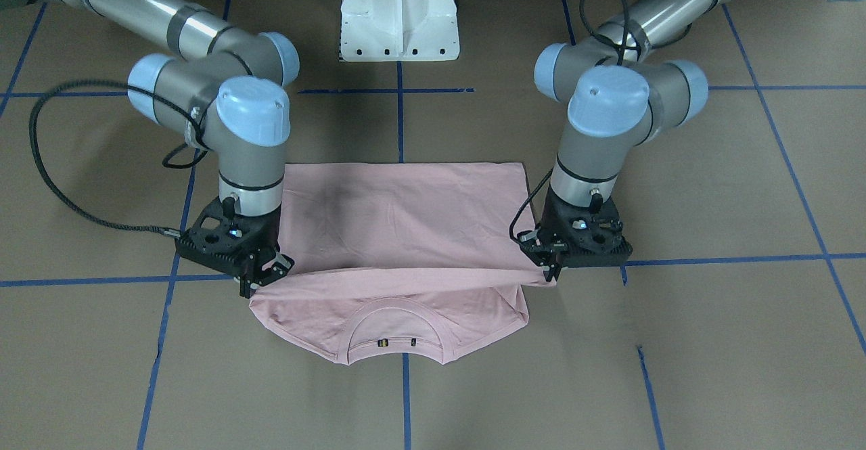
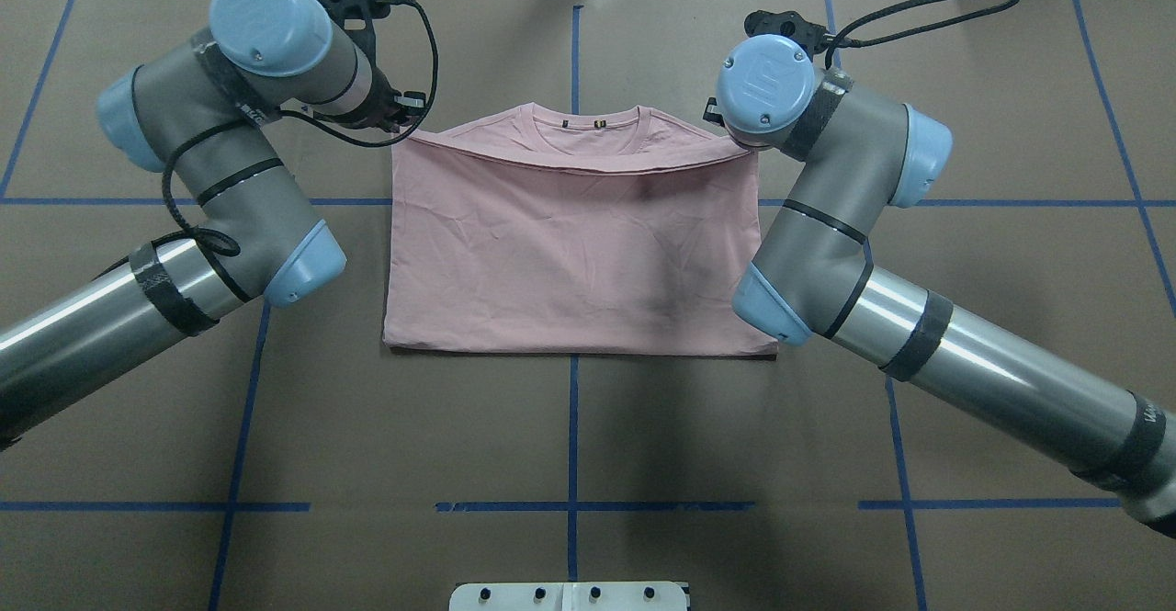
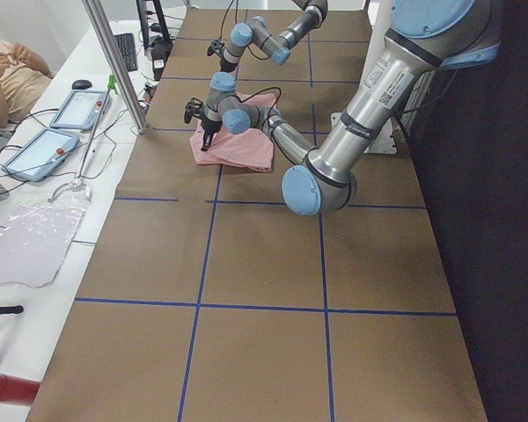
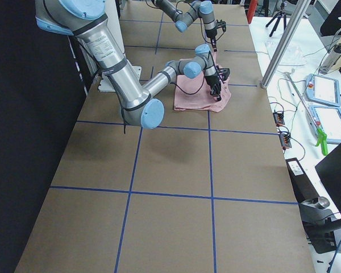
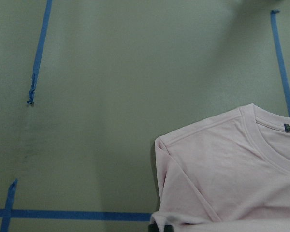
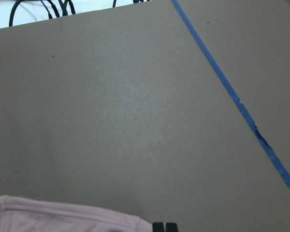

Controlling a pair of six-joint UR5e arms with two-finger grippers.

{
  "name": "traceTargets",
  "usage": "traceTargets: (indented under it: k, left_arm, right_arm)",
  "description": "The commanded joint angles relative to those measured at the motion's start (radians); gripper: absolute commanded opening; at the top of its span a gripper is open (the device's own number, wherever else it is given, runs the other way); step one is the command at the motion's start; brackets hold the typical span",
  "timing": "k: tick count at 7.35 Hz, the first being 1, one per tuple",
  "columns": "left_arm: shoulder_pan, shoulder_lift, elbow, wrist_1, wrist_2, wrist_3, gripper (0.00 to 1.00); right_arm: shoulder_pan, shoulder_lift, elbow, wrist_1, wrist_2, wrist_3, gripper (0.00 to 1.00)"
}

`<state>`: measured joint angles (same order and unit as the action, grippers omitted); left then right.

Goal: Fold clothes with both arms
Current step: 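Lift the hem and fold it over toward the collar with both grippers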

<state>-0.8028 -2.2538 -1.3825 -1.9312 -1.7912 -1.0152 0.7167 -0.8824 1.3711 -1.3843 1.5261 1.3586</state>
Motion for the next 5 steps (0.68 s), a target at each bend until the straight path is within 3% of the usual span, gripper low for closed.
traceTargets:
  k: [1, 3, 5]
  left_arm:
    - [-0.007, -0.015, 0.108, -0.13, 0.016, 0.064, 1.0]
    - [-0.009, -0.004, 0.099, -0.132, 0.015, 0.066, 1.0]
    - [-0.006, 0.095, -0.068, -0.132, 0.009, 0.064, 1.0]
  right_arm:
    - [0.016, 0.006, -0.13, 0.162, 0.041, -0.094, 1.0]
    - [0.055, 0.008, -0.127, 0.166, 0.126, -0.168, 1.0]
    - [0.102, -0.007, -0.086, 0.171, 0.257, -0.305, 1.0]
